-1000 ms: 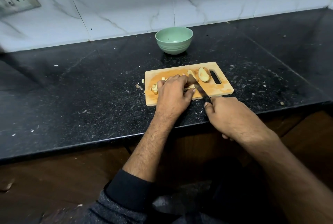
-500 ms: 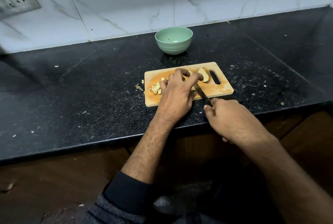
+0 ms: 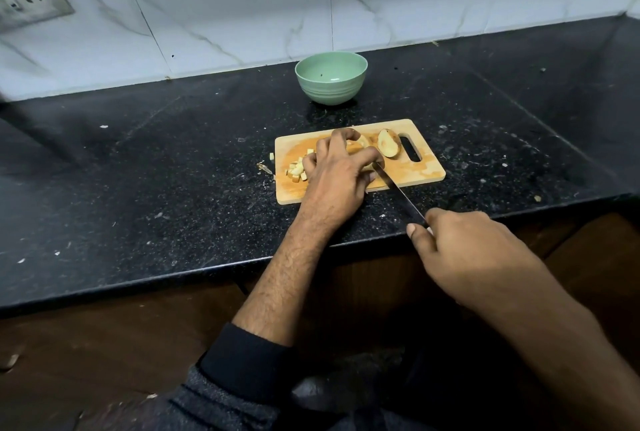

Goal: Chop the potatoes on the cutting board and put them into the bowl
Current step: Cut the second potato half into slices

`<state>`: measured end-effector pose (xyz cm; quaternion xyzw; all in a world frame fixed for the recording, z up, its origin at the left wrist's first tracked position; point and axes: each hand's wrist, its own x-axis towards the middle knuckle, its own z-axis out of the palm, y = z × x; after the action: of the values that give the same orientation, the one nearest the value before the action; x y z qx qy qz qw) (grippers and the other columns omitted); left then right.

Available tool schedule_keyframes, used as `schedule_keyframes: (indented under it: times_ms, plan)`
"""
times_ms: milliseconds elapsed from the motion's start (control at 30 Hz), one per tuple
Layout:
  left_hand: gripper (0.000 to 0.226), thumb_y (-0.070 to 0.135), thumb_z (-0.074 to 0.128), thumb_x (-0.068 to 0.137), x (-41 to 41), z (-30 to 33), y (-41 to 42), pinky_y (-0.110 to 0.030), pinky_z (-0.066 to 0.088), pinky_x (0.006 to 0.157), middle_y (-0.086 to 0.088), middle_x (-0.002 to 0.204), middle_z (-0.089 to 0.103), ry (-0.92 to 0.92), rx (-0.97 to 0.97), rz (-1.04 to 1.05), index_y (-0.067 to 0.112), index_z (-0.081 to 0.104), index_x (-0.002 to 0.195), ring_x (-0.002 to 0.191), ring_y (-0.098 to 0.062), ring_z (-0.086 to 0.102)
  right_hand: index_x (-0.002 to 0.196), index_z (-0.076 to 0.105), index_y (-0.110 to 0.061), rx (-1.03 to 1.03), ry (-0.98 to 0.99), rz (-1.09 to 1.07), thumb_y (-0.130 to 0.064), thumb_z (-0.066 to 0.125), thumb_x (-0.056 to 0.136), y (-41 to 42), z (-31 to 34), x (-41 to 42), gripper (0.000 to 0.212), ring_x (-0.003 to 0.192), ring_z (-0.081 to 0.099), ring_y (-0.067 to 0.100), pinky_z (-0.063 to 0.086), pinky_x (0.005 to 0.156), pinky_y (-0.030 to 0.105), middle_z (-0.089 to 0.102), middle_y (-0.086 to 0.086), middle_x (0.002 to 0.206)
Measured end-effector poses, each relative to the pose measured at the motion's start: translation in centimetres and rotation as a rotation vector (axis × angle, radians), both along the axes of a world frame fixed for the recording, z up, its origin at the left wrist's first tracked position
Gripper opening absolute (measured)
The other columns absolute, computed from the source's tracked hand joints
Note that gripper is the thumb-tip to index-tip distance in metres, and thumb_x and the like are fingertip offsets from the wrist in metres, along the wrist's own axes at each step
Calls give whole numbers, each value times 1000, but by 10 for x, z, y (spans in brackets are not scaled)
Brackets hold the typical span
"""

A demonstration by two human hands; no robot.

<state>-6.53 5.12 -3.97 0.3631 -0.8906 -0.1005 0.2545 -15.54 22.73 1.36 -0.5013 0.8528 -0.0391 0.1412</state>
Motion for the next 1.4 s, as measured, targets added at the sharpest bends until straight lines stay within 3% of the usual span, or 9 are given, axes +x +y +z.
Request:
schedule_keyframes:
  times_ms: [333, 467, 633, 1167, 1400]
  plan:
    - [55, 36, 69, 90, 5, -3, 2, -44, 28, 102, 2, 137, 40, 103, 3, 38, 35, 46, 140, 125, -16, 35, 89, 49, -28, -96, -18, -53, -53, 33, 104, -15, 1, -2, 33, 72, 67, 24, 59, 78, 42, 62, -1, 80]
    - [41, 45, 68, 89, 12, -6, 1, -37, 24, 95, 12, 123, 53, 151, 32, 98, 32, 59, 127, 117, -12, 40, 88, 50, -28, -111, -32, -38, -53, 34, 104, -21, -4, 1, 34, 71, 67, 24, 60, 77, 42, 63, 0, 78]
    - [33, 47, 60, 93, 11, -6, 6, -41, 24, 94, 10, 111, 65, 40, -79, 136, 30, 68, 121, 114, -17, 47, 91, 50, -29, -102, -33, -26, -53, 34, 104, -25, -8, 3, 32, 73, 68, 23, 60, 77, 42, 64, -1, 79]
    - [17, 39, 66, 93, 7, -3, 3, -37, 23, 88, 12, 98, 69, 71, -54, 156, 29, 76, 102, 104, -14, 52, 99, 51, -24, -49, -27, -6, -48, 33, 106, -32, -7, 8, 30, 73, 66, 24, 60, 78, 41, 63, 1, 80]
    - [10, 36, 70, 90, 7, -2, -2, -33, 20, 86, 13, 96, 67, 79, 10, 140, 29, 75, 96, 104, -11, 51, 103, 54, -23, -32, -8, 22, -45, 30, 107, -44, -1, 11, 33, 62, 56, 20, 58, 74, 38, 56, 0, 72]
